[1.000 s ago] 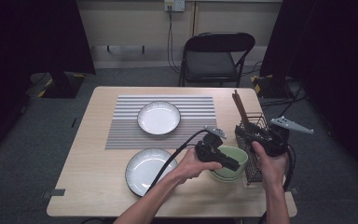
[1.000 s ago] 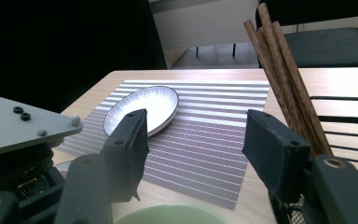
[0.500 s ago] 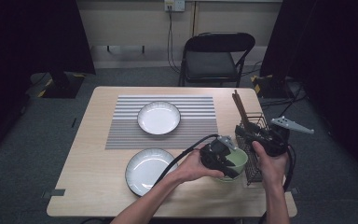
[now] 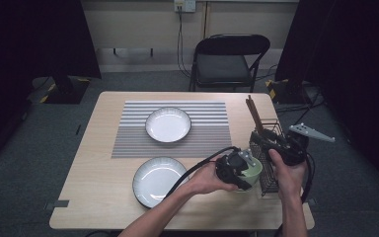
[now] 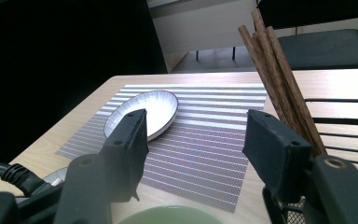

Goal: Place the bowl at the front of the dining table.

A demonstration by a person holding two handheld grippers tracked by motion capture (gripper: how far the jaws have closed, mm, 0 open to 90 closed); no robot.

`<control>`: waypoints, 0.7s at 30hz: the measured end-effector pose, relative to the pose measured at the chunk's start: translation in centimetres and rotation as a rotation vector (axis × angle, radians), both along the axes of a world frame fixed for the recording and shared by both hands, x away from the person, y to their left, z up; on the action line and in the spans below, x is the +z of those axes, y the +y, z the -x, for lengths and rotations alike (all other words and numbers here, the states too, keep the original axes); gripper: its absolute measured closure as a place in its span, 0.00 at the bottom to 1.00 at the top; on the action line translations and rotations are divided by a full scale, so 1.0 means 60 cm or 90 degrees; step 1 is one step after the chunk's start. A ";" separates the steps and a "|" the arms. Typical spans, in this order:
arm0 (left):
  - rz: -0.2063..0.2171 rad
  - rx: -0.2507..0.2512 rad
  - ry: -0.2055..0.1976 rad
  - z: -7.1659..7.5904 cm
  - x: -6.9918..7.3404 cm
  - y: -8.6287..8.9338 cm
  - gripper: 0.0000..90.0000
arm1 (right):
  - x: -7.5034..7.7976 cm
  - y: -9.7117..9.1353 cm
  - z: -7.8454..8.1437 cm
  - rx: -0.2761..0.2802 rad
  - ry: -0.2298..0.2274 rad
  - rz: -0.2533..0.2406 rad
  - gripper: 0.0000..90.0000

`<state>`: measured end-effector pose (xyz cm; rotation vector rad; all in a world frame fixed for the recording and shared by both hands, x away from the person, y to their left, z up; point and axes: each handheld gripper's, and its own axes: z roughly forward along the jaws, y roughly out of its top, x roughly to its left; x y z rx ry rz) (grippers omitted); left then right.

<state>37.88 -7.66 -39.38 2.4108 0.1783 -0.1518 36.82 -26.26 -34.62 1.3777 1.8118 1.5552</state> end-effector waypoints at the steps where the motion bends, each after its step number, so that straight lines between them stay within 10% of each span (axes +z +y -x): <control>1: -0.002 -0.003 -0.001 0.000 0.000 0.000 0.83 | 0.000 0.000 0.000 -0.001 0.001 0.000 0.44; 21: 0.015 -0.001 0.043 -0.007 0.002 -0.002 0.93 | 0.002 -0.011 0.002 -0.009 -0.002 -0.007 0.42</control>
